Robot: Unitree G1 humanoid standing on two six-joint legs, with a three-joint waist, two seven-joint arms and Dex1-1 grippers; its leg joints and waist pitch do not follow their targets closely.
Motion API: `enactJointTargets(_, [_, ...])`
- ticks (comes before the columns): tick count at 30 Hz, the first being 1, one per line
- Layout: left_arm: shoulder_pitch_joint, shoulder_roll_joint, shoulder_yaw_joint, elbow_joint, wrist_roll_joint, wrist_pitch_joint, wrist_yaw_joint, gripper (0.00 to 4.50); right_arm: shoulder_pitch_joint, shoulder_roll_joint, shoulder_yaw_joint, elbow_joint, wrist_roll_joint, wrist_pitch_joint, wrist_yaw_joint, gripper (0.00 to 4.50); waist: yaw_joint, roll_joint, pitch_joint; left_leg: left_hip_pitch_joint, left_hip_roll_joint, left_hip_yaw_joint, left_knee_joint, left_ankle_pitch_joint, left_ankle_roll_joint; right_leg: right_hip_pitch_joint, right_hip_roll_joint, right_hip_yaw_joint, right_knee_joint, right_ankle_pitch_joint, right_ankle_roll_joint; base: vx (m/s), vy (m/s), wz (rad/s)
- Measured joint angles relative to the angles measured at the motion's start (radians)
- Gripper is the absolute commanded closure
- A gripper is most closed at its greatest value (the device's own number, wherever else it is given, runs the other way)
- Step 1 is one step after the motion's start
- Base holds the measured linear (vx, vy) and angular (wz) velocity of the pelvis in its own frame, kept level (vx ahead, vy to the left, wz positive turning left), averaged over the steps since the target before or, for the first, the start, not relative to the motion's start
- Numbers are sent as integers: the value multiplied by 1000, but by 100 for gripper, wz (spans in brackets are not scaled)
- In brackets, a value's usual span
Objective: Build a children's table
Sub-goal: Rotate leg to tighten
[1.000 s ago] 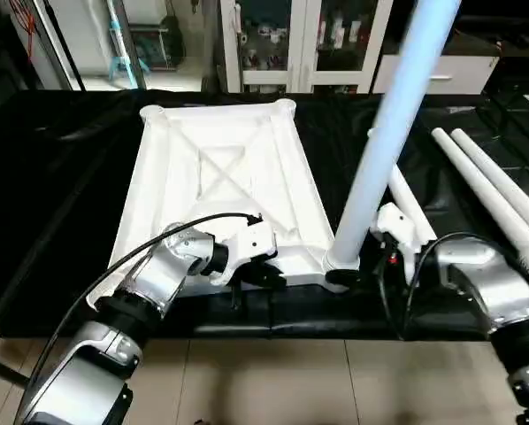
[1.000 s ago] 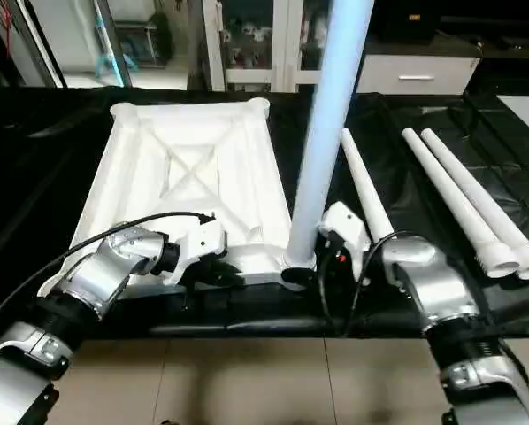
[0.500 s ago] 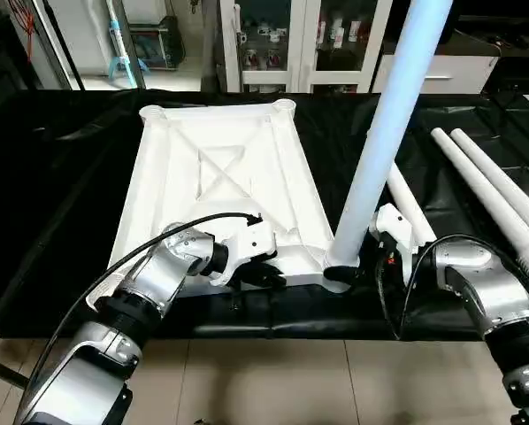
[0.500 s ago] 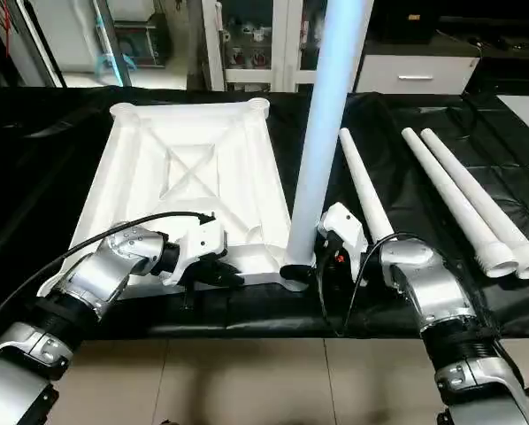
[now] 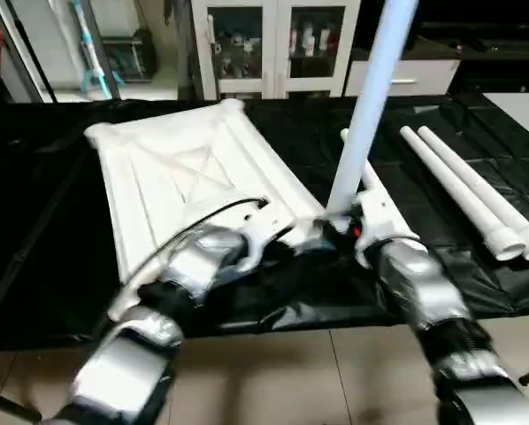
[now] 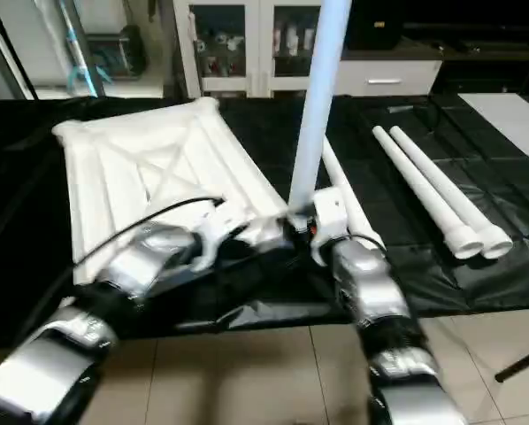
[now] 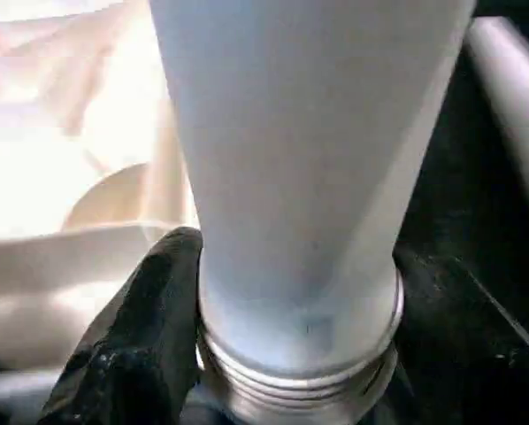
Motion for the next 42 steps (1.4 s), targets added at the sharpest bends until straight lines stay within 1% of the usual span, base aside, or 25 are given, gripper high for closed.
enactJointTargets(3, [-43,-52,20,67,6,7,98,450,-72,58,-37,104,-7,-41,-189,183,-2,0,0,-3,-1,0,0,0,0,-3,-1,0,0,1,-2,0,0,0])
enactJointTargets(6, [-65,-74,29,97,6,6,133,450,-112,91,-60,165,-13,-74,-264,183,0,0,0,-5,-3,0,0,2,4,-5,-4,0,3,9,-7,0,0,0])
enactJointTargets(10, [-77,-74,30,102,5,4,137,450,-129,100,-63,198,-24,-119,-276,183,3,0,0,-9,-3,0,-1,5,10,-10,-5,-2,3,9,-6,0,0,0])
enactJointTargets(11, [-77,-73,30,101,4,2,137,450,-129,100,-63,203,-29,-130,-272,148,4,0,-1,-10,-3,0,-2,5,11,-11,-5,-2,3,9,-6,0,0,0])
enactJointTargets(13, [-77,-71,30,98,4,2,136,450,-125,96,-62,205,-33,-145,-251,113,4,0,-1,-11,-3,1,-2,5,11,-12,-5,-2,3,9,-6,0,0,0])
enactJointTargets(14, [-76,-69,30,97,4,2,136,450,-118,91,-54,201,-37,-153,-232,111,3,0,0,-11,-3,1,-2,5,11,-12,-5,-2,3,9,-6,0,0,0])
enactJointTargets(16, [-69,-43,30,87,4,0,136,450,-95,92,-28,174,-44,-164,-180,92,-8,-2,1,-14,-3,1,-2,5,11,-12,-5,-3,4,9,-5,0,0,0])
enactJointTargets(18, [-49,-24,29,58,8,0,132,450,-73,89,-21,141,-46,-163,-140,73,-17,-3,1,-14,-2,1,-2,5,11,-12,-5,-3,4,9,-5,0,0,0])
enactJointTargets(20, [-20,3,21,3,15,5,102,450,-41,76,-12,78,-36,-143,-85,61,-19,-3,2,-13,-2,1,-3,5,11,-12,-5,-4,4,9,-5,0,0,0])
enactJointTargets(22, [9,35,16,-46,16,4,59,450,-17,54,-2,21,-24,-112,-20,37,-18,-4,2,-13,-2,1,-3,5,11,-13,-5,-4,4,9,-5,0,0,0])
enactJointTargets(24, [37,63,10,-94,13,3,9,450,5,18,16,-35,-13,-95,50,37,-13,-4,2,-14,-2,1,-3,5,11,-13,-5,-4,4,9,-5,0,0,0])
enactJointTargets(26, [60,84,6,-138,4,8,-40,450,25,-18,21,-85,2,-71,123,37,-8,-4,2,-15,-2,1,-3,5,11,-13,-5,-4,3,9,-5,0,0,0])
enactJointTargets(28, [81,110,-8,-180,-5,9,-89,450,53,-73,29,-137,23,-46,214,37,3,-4,2,-15,-2,1,-3,4,11,-13,-5,-3,2,9,-4,0,0,0])
enactJointTargets(30, [99,129,-17,-209,-8,8,-127,450,68,-107,34,-169,44,-24,285,37,6,-5,2,-15,-2,1,-3,4,11,-13,-5,-4,3,9,-4,0,0,0])
enactJointTargets(32, [134,172,-32,-275,-21,8,-202,450,89,-156,52,-221,64,3,395,37,7,-6,3,-16,-2,1,-4,4,11,-14,-5,-4,3,8,-4,0,0,0])
enactJointTargets(33, [161,203,-42,-320,-37,4,-260,450,96,-188,66,-242,73,17,468,37,8,-6,3,-16,-2,1,-4,4,11,-14,-5,-3,3,8,-3,0,0,0])
enactJointTargets(34, [174,217,-49,-343,-45,3,-289,450,102,-201,75,-254,76,21,508,37,9,-6,3,-16,-2,1,-4,4,11,-14,-5,-4,3,8,-3,0,0,0])
enactJointTargets(36, [199,252,-64,-391,-61,4,-362,450,103,-224,96,-259,92,39,607,37,11,-6,3,-16,-2,1,-4,4,11,-14,-5,-4,3,8,-3,0,0,0])
enactJointTargets(37, [205,258,-71,-404,-65,4,-384,450,105,-231,100,-259,104,46,643,37,14,-7,3,-16,-2,1,-4,4,11,-14,-5,-4,3,8,-3,0,0,0])
enactJointTargets(40, [205,267,-87,-413,-65,4,-424,450,103,-236,102,-234,117,66,720,37,33,-5,3,-13,-2,3,-3,4,11,-14,-6,-3,3,8,-3,0,0,0])
enactJointTargets(42, [199,264,-92,-408,-61,3,-430,450,83,-246,112,-189,120,66,765,37,35,-4,3,-12,-3,8,-2,3,9,-13,-9,-2,4,8,-3,0,0,0])
